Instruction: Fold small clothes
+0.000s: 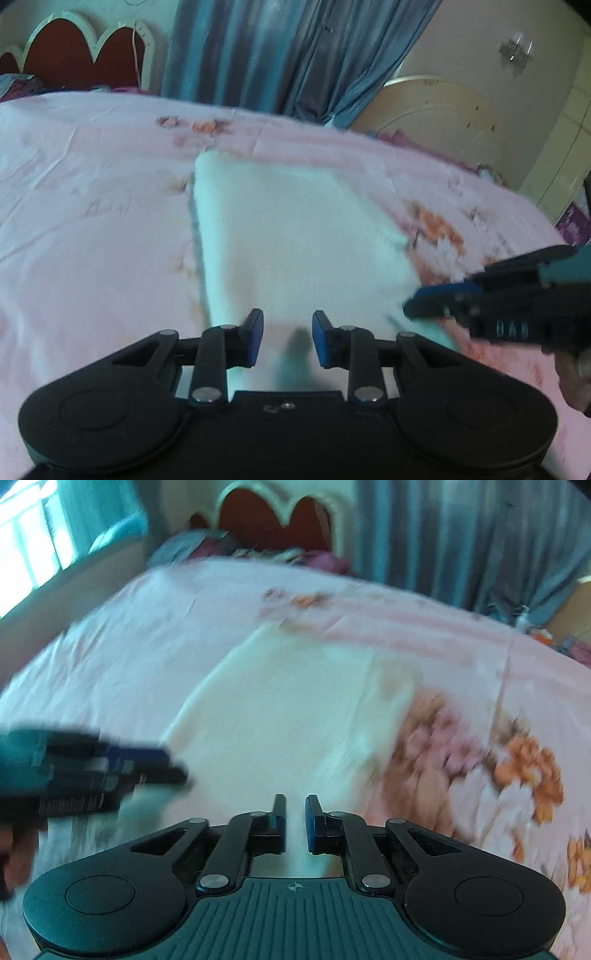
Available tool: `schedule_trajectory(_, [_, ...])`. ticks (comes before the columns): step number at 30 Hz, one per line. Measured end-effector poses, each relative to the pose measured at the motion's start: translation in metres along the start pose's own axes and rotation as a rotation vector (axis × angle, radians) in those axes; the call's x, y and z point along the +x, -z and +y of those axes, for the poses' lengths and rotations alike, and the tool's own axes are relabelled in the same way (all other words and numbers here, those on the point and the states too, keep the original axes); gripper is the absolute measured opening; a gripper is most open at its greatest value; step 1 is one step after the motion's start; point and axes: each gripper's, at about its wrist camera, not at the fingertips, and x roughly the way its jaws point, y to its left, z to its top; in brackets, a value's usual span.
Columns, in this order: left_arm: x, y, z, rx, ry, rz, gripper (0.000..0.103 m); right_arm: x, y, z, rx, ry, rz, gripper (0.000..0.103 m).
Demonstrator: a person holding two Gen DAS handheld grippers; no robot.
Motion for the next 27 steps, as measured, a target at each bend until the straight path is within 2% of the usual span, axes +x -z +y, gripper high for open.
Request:
schedule_trajectory(1, [0.003, 0.006, -0.002, 0.004, -0.019, 0.028, 0.029, 0.008, 0.008, 0.001, -0.002, 0.029, 0.040, 0.010])
schedule_trajectory(4, [0.002, 0.014, -0.008, 0.010, -0.066, 0.025, 0.028, 0.004, 0.017, -0.001, 0.056, 0.042, 0.021, 0.010])
schedule_trajectory(8, [-0.029, 0.016, -0.023, 0.011, -0.089, -0.018, 0.028, -0.046, 0.027, -0.001, 0.145, 0.059, -0.104, 0.010])
schedule_trajectory(14, [-0.089, 0.037, -0.056, 0.050, -0.108, -0.075, 0.028, -0.123, 0.065, 0.019, 0.173, 0.097, -0.210, 0.011])
schedule_trajectory(17, [-0.121, 0.051, -0.075, 0.070, -0.122, -0.110, 0.038, -0.158, 0.083, 0.031, 0.198, 0.112, -0.249, 0.011])
schedule_trajectory(18, [-0.133, 0.057, -0.081, 0.076, -0.135, -0.126, 0.048, -0.167, 0.089, 0.034, 0.213, 0.118, -0.264, 0.011])
schedule_trajectory(19, [-0.144, 0.063, -0.087, 0.076, -0.152, -0.148, 0.080, -0.178, 0.095, 0.039, 0.232, 0.121, -0.274, 0.031])
schedule_trajectory(20, [-0.155, 0.068, -0.092, 0.074, -0.176, -0.181, 0.097, -0.188, 0.102, 0.043, 0.253, 0.140, -0.288, 0.091])
schedule_trajectory(21, [-0.169, 0.075, -0.098, 0.075, -0.208, -0.237, 0.102, -0.200, 0.110, 0.050, 0.258, 0.172, -0.327, 0.100])
schedule_trajectory(22, [-0.179, 0.080, -0.103, 0.083, -0.226, -0.264, 0.102, -0.210, 0.116, 0.056, 0.244, 0.196, -0.348, 0.103])
schedule_trajectory(27, [-0.220, 0.101, -0.120, 0.093, -0.225, -0.255, 0.103, -0.247, 0.146, 0.076, 0.296, 0.198, -0.394, 0.103])
